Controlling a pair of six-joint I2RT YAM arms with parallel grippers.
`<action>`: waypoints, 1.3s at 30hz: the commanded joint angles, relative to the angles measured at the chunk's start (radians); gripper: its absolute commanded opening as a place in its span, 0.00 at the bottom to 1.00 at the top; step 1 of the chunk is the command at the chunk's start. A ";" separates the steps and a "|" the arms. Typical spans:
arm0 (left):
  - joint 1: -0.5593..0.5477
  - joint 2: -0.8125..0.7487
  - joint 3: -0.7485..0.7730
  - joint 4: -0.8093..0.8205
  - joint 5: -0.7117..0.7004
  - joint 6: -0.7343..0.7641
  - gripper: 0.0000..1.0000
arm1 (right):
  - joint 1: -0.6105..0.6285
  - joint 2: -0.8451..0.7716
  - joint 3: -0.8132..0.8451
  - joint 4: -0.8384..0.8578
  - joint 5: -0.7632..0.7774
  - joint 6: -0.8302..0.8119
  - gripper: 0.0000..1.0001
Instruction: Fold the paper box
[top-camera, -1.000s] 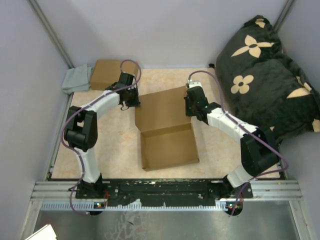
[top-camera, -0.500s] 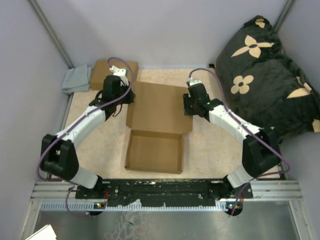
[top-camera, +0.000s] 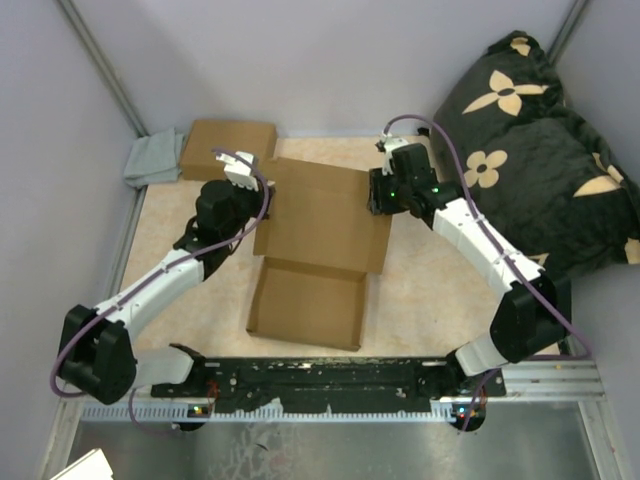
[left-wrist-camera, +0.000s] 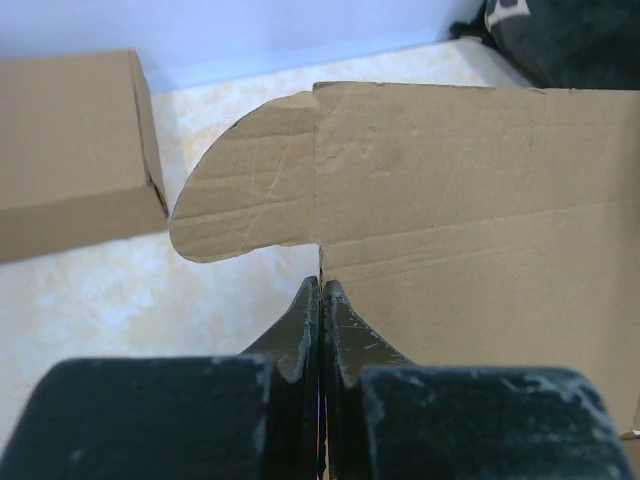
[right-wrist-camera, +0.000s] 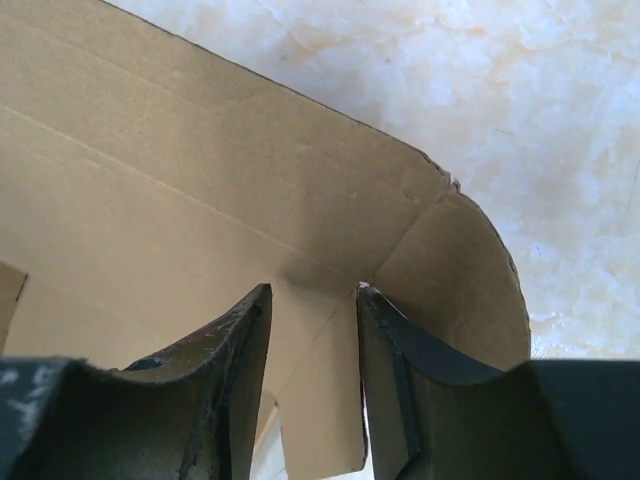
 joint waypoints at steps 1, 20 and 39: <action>-0.011 -0.057 -0.019 0.101 -0.046 0.041 0.00 | -0.004 0.001 0.113 -0.145 -0.084 -0.051 0.40; -0.045 -0.087 -0.021 0.118 -0.075 0.076 0.01 | -0.003 0.018 0.090 -0.233 -0.118 -0.025 0.04; -0.047 -0.094 0.160 -0.155 -0.126 0.044 0.39 | 0.074 -0.173 -0.048 0.308 0.246 -0.195 0.01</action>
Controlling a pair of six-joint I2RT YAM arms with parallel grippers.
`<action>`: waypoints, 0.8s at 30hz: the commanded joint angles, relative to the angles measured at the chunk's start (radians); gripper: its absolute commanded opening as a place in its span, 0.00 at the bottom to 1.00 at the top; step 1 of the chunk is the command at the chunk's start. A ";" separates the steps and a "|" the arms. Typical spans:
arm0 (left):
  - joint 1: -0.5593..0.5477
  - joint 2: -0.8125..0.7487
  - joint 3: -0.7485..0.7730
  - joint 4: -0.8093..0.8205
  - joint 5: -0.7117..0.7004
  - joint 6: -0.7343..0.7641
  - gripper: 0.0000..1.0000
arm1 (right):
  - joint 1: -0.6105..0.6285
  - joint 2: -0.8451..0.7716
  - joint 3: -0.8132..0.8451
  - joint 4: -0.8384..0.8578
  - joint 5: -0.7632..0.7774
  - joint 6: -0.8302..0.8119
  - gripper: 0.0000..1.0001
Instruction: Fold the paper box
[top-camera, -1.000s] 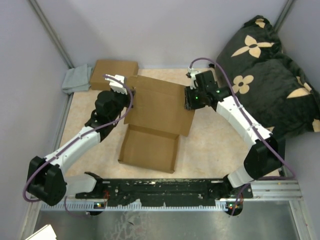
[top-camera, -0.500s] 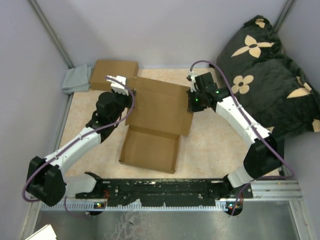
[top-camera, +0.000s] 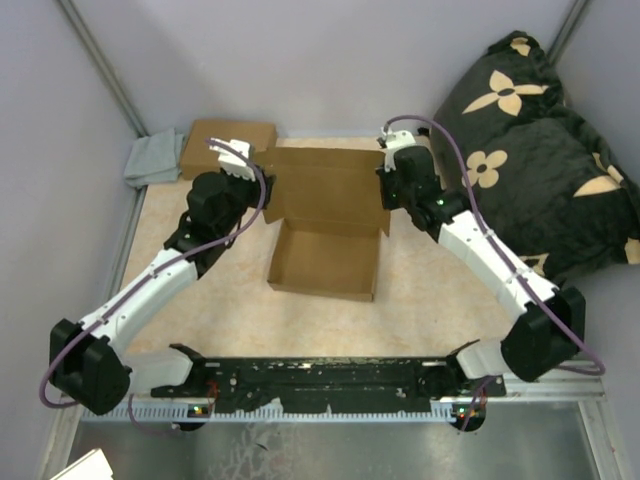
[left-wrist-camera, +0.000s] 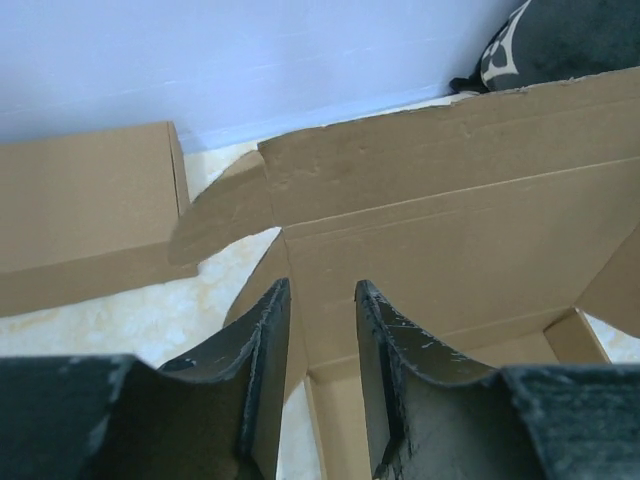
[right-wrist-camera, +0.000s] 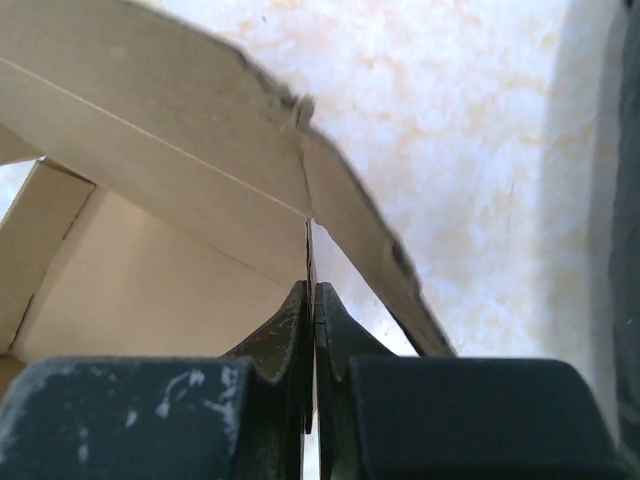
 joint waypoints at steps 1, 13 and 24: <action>-0.002 -0.025 0.096 -0.134 -0.091 -0.012 0.41 | 0.031 -0.110 -0.066 0.284 0.062 -0.121 0.01; 0.006 0.161 0.357 -0.484 -0.146 -0.002 0.55 | 0.031 -0.192 -0.294 0.570 -0.009 -0.198 0.01; 0.007 0.226 0.404 -0.580 -0.048 0.016 0.47 | 0.031 -0.201 -0.303 0.548 0.011 -0.215 0.02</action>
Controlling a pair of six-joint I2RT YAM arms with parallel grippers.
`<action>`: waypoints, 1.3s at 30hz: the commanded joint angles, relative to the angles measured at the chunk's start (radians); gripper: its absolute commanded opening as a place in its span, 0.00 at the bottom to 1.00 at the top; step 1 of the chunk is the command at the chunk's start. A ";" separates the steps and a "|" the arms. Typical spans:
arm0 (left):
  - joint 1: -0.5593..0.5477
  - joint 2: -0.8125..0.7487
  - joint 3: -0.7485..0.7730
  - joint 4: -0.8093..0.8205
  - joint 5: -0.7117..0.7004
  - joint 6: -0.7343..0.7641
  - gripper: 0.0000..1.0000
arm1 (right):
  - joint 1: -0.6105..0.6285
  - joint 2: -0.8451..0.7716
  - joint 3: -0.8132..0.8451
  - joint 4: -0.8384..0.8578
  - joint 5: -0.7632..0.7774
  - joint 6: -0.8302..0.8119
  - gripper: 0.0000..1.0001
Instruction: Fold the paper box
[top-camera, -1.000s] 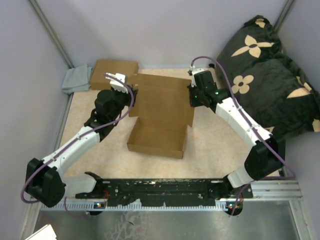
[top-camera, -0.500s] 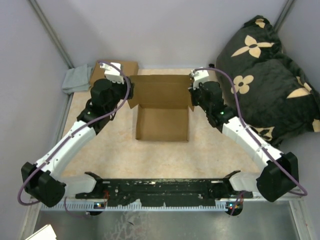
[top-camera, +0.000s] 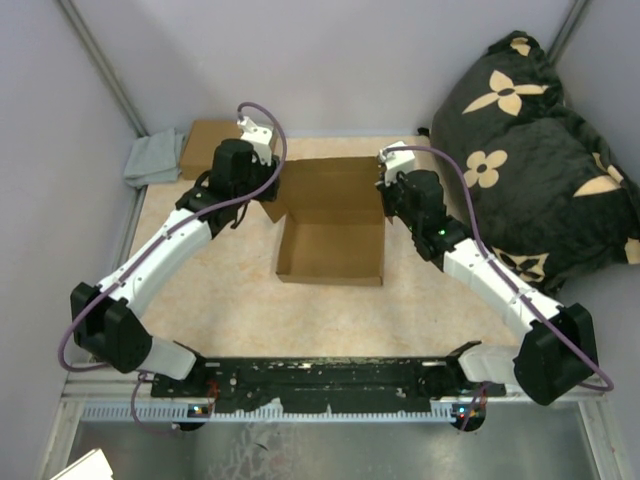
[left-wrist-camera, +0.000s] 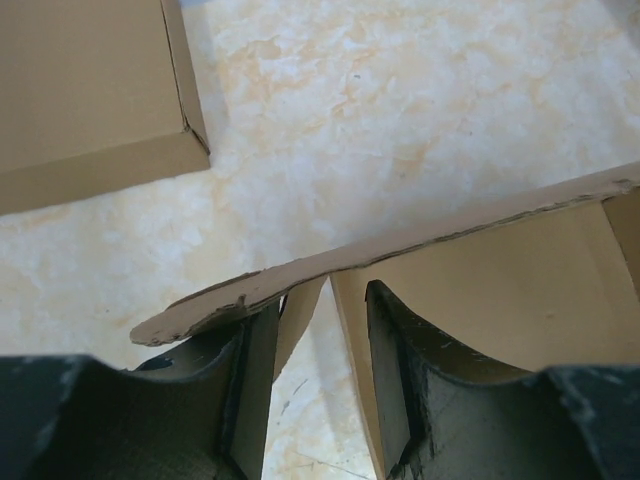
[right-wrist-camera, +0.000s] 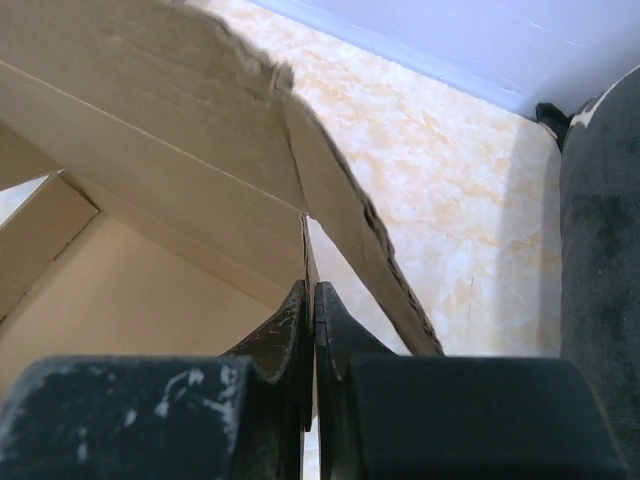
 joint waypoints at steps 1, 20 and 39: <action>0.003 -0.013 0.023 -0.052 -0.018 0.020 0.47 | 0.006 -0.044 0.010 0.087 0.005 -0.005 0.02; 0.002 0.014 0.039 -0.108 -0.058 -0.037 0.00 | 0.006 0.041 0.138 -0.140 0.010 0.106 0.20; 0.002 0.007 0.072 -0.116 -0.009 -0.098 0.00 | 0.006 0.246 0.487 -0.695 0.020 0.199 0.30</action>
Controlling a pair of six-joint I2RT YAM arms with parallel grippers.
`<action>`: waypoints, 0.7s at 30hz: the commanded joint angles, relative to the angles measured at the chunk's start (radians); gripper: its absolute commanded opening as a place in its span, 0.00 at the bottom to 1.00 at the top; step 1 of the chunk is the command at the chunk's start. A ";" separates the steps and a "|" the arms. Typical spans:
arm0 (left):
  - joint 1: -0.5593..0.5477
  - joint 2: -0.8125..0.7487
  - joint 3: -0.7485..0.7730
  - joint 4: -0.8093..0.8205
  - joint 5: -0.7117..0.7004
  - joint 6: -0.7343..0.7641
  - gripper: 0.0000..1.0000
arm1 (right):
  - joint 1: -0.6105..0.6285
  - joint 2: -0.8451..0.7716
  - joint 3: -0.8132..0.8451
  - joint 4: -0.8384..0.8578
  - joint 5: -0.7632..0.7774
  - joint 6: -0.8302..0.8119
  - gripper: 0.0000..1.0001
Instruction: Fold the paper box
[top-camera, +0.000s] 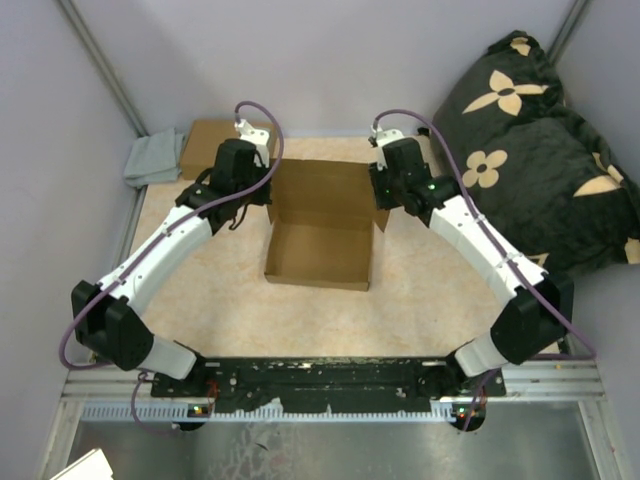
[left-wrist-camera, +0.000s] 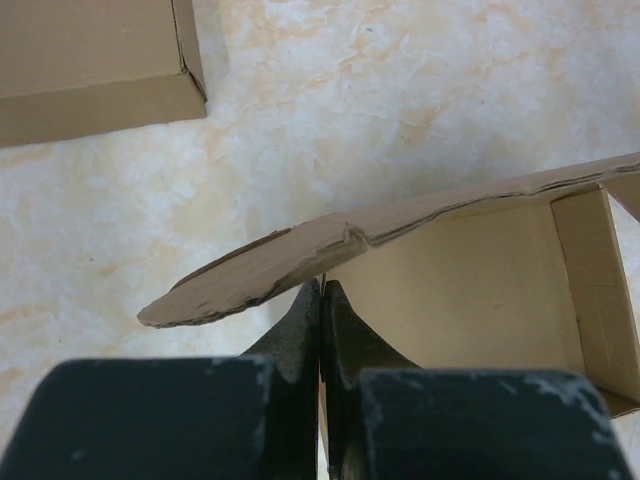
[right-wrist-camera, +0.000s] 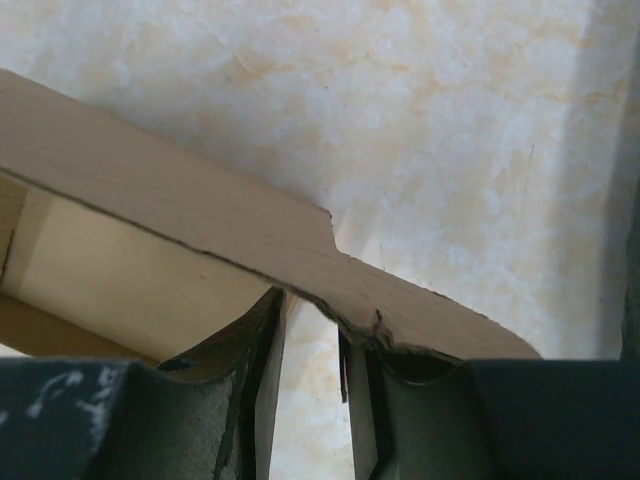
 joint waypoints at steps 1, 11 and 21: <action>0.002 -0.009 0.032 0.011 0.019 -0.017 0.00 | 0.003 0.046 0.072 -0.101 0.023 0.001 0.27; 0.003 -0.042 0.006 0.030 0.069 -0.057 0.00 | 0.003 0.089 0.119 -0.116 -0.040 0.070 0.14; 0.002 -0.056 -0.045 0.105 0.142 -0.108 0.00 | 0.003 0.097 0.108 -0.003 -0.069 0.154 0.13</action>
